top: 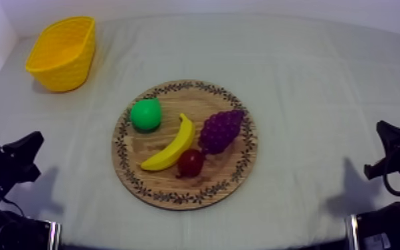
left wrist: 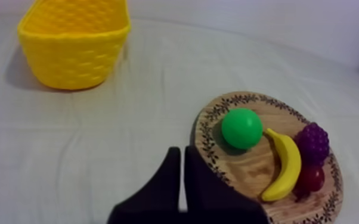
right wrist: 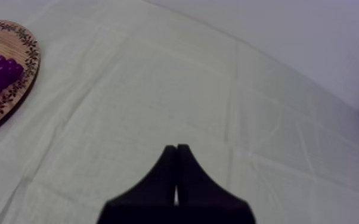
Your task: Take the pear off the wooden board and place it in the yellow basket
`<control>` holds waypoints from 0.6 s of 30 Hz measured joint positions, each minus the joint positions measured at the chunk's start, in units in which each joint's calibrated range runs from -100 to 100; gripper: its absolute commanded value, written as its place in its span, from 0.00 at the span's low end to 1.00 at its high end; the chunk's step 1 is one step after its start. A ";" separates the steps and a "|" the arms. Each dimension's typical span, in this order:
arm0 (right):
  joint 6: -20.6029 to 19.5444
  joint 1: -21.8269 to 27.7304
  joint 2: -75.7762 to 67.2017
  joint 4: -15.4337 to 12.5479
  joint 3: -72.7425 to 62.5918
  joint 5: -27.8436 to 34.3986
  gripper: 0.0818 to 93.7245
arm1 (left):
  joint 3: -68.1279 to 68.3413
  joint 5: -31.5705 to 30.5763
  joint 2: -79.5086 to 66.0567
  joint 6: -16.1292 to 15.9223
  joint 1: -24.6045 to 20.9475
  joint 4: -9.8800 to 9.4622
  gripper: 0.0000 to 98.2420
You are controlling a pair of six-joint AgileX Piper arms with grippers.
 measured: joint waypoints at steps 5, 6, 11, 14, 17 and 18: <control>0.00 0.00 0.00 0.00 0.00 0.00 0.00 | -2.97 -0.01 6.10 -4.48 1.35 3.57 0.00; 0.00 0.00 0.00 0.00 0.00 0.00 0.00 | -3.70 0.00 7.43 -5.13 1.39 4.09 0.00; 0.00 0.00 0.00 0.00 0.00 0.00 0.00 | -9.83 2.06 17.43 -8.05 1.21 6.50 0.00; 0.00 0.00 0.00 0.00 0.00 0.00 0.00 | -15.13 5.54 24.21 -7.79 0.49 6.79 0.00; 0.00 0.00 0.00 0.00 0.00 0.00 0.00 | -20.81 10.28 30.81 -6.62 -0.27 6.77 0.00; 0.00 0.00 0.00 0.00 0.00 0.00 0.00 | -22.99 12.23 33.19 -6.28 -0.41 6.77 0.00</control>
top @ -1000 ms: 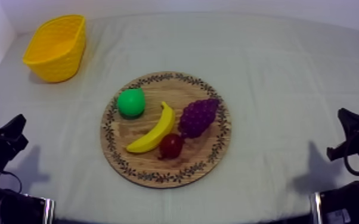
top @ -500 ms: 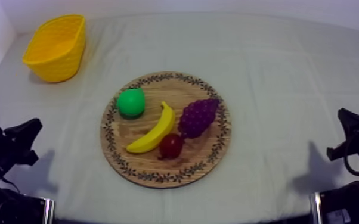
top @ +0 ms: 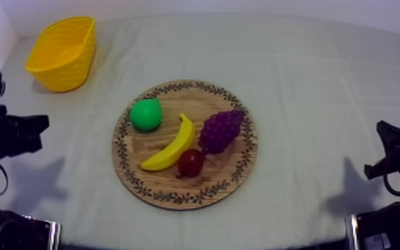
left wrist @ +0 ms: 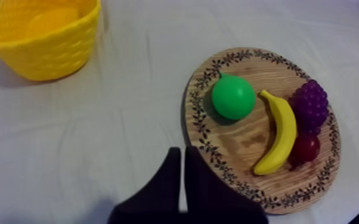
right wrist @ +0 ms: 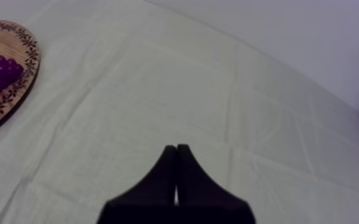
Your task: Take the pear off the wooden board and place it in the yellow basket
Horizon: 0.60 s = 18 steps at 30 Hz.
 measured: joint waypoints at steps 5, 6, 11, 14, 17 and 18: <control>0.00 0.00 0.00 0.00 0.00 0.00 0.00 | -10.95 10.16 11.50 2.49 -0.83 0.00 0.00; 0.00 0.00 0.00 0.00 0.00 0.00 0.00 | -13.28 12.29 13.86 3.39 -1.00 0.00 0.00; 0.00 0.00 0.00 0.00 0.00 0.00 0.00 | -23.35 21.80 24.27 7.43 -1.06 -0.21 0.00; 0.00 0.00 0.00 0.00 0.00 0.00 0.00 | -29.29 26.26 30.09 9.51 -0.40 -0.99 0.00; 0.00 0.00 0.00 0.00 0.00 0.00 0.00 | -34.58 30.65 35.68 11.50 0.62 -2.69 0.00; 0.00 0.00 0.00 0.00 0.00 0.00 0.00 | -36.47 32.14 37.38 12.18 1.11 -3.41 0.00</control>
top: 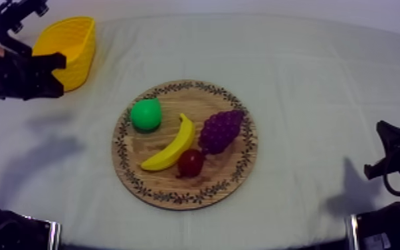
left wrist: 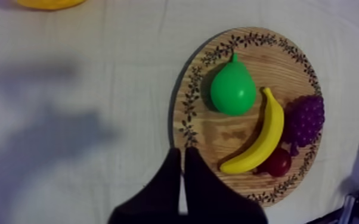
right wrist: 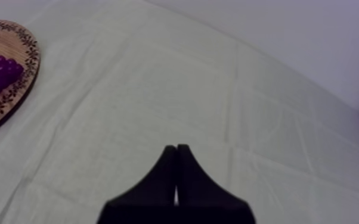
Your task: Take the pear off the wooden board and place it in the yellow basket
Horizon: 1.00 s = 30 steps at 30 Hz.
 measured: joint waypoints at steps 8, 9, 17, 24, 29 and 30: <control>0.00 0.00 0.00 0.00 0.00 0.00 0.00 | -13.64 8.56 10.26 2.37 3.93 -3.10 0.00; 0.00 0.00 0.00 0.00 0.00 0.00 0.00 | -15.31 9.23 11.33 2.43 4.43 -3.21 0.00; 0.00 0.00 0.00 0.00 0.00 0.00 0.00 | -25.71 12.07 20.13 3.86 8.58 -4.86 0.00; 0.00 0.00 0.00 0.00 0.00 0.00 0.00 | -30.99 12.66 27.38 4.76 10.53 -5.06 0.14; 0.00 0.00 0.00 0.00 0.00 0.00 0.00 | -32.23 12.05 30.27 4.74 11.34 -5.06 0.26; 0.00 0.00 0.00 0.00 0.00 0.00 0.00 | -32.35 11.69 30.48 4.57 11.46 -5.00 0.29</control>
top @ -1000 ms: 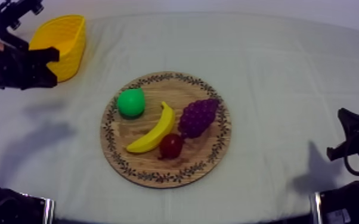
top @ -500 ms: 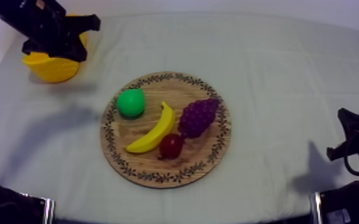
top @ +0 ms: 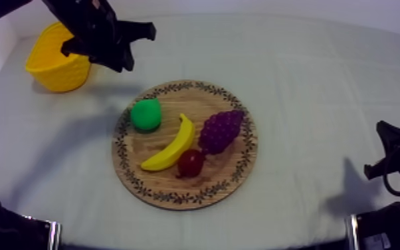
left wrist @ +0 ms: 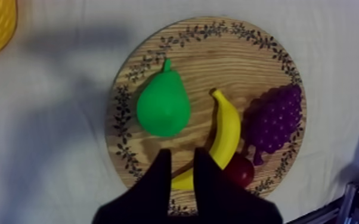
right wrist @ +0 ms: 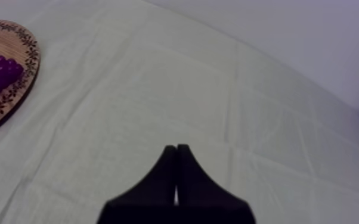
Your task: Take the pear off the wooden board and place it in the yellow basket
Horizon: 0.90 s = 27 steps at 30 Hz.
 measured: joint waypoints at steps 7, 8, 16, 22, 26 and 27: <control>0.00 0.00 0.00 0.00 0.00 0.00 0.00 | -0.57 -1.04 0.93 -1.46 0.12 1.03 0.53; 0.00 0.00 0.00 0.00 0.00 0.00 0.00 | -0.64 -1.15 1.04 -1.70 -0.02 1.17 0.56; 0.00 0.00 0.00 0.00 0.00 0.00 0.00 | 0.01 -0.58 1.29 -1.92 -0.68 1.30 0.77; 0.00 0.00 0.00 0.00 0.00 0.00 0.00 | -0.28 1.62 1.04 -1.86 -0.73 1.44 0.91; 0.00 0.00 0.00 0.00 0.00 0.00 0.00 | -0.61 2.76 1.02 -1.80 -0.73 1.49 0.96; 0.02 0.00 0.00 0.00 0.00 0.00 0.00 | -0.69 2.88 1.02 -1.73 -0.70 1.49 0.96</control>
